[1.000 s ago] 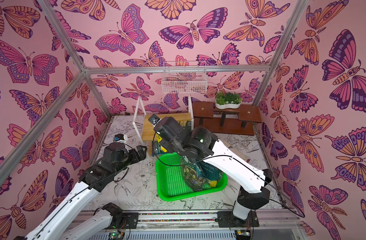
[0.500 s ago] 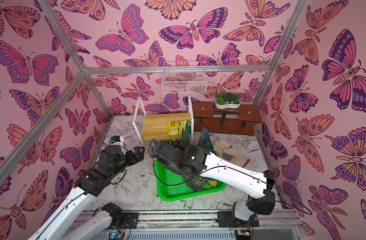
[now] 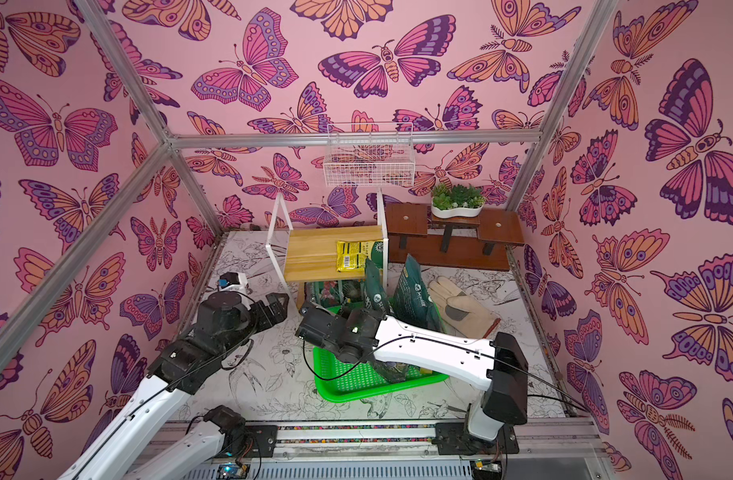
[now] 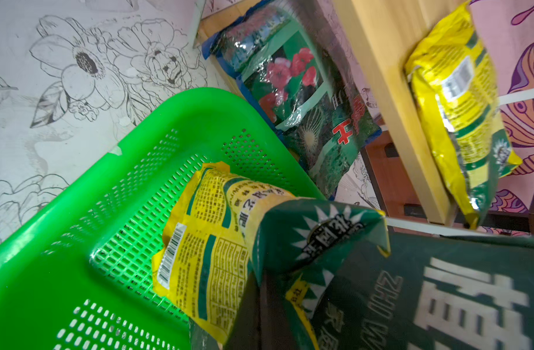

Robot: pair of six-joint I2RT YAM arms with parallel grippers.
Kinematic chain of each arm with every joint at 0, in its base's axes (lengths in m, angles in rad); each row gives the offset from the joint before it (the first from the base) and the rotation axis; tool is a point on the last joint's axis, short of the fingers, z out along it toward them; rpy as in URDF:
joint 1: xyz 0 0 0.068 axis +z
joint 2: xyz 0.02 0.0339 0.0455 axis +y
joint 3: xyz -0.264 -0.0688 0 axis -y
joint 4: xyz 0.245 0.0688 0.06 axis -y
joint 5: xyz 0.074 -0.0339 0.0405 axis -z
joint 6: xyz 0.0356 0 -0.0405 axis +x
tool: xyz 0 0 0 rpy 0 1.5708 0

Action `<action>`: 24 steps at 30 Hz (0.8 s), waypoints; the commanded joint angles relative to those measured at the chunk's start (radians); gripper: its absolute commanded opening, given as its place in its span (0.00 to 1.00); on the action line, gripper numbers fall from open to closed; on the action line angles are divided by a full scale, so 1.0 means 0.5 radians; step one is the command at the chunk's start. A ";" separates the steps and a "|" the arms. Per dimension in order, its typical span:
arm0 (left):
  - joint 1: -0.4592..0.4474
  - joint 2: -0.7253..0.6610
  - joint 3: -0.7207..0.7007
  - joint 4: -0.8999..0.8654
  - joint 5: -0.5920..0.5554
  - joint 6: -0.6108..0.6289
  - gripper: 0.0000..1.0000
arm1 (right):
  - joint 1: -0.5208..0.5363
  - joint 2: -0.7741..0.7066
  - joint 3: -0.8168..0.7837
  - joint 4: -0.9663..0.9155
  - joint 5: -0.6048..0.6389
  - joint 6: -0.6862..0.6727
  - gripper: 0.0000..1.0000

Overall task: Take down the fertilizer bag from the shelf
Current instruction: Place the fertilizer bag in the storage box.

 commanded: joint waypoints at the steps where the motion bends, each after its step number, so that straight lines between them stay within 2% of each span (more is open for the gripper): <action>1: 0.019 -0.038 -0.040 -0.050 -0.045 -0.013 1.00 | 0.003 0.019 -0.058 0.152 0.097 0.044 0.00; 14: 0.019 -0.074 -0.024 -0.057 -0.058 -0.016 1.00 | -0.017 0.322 -0.141 0.165 0.089 0.046 0.00; 20: 0.019 -0.080 -0.018 -0.063 -0.056 -0.016 1.00 | -0.058 0.321 -0.153 0.185 -0.022 0.106 0.01; 22: 0.019 -0.077 -0.017 -0.063 -0.052 -0.014 1.00 | -0.070 0.276 -0.164 0.215 -0.082 0.118 0.14; 24: 0.019 -0.071 -0.018 -0.063 -0.046 -0.013 1.00 | -0.085 0.215 -0.180 0.255 -0.140 0.132 0.33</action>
